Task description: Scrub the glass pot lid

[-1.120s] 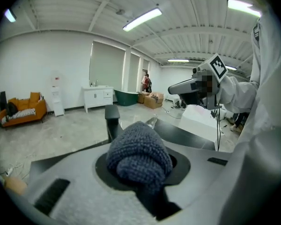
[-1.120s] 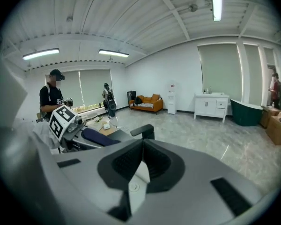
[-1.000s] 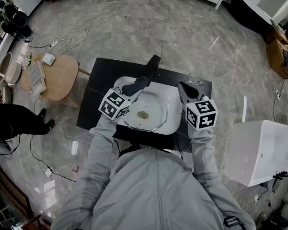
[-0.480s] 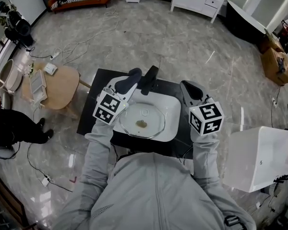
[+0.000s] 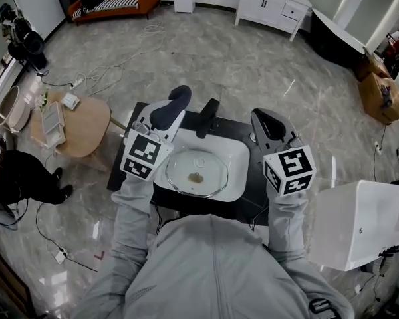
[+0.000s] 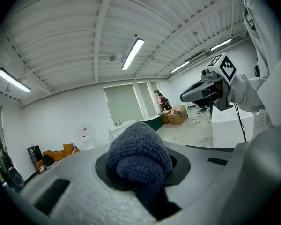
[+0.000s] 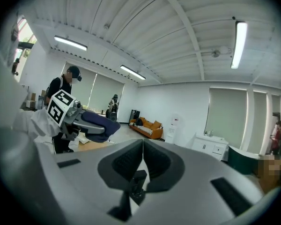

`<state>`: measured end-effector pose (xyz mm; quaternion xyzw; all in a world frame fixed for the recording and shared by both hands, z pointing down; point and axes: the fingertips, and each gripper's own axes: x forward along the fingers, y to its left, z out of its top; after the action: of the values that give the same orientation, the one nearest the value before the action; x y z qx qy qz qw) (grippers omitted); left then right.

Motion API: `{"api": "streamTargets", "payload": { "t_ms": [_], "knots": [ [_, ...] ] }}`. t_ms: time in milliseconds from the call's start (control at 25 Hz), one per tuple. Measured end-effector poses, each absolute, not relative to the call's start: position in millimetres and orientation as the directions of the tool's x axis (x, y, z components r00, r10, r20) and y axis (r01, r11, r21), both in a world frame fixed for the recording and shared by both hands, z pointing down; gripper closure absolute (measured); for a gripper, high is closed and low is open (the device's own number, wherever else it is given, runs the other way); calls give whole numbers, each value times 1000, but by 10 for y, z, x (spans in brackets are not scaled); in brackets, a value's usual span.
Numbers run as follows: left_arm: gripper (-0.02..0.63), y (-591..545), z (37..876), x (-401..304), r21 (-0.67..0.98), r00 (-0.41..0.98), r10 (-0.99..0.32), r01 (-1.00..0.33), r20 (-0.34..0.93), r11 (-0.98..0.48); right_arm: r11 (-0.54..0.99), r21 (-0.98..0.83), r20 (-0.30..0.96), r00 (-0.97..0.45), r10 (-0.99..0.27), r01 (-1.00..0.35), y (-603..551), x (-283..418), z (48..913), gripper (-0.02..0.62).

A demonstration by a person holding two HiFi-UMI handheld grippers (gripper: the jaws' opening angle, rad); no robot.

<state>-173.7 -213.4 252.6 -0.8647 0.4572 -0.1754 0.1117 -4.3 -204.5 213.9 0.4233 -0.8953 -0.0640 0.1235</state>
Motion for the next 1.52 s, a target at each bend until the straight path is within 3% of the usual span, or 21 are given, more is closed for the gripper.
{"api": "streamTargets", "payload": {
  "t_ms": [560, 1520],
  "knots": [
    [522, -1917, 1947, -1799, -417, 518, -849, -753, 102, -509, 634, 249, 126, -624, -771, -733, -1955, -150, 1857, 566],
    [522, -1926, 2069, -1761, -390, 531, -838, -750, 124, -534, 643, 235, 164, -622, -765, -729, -1994, -150, 2004, 566]
  ]
}}
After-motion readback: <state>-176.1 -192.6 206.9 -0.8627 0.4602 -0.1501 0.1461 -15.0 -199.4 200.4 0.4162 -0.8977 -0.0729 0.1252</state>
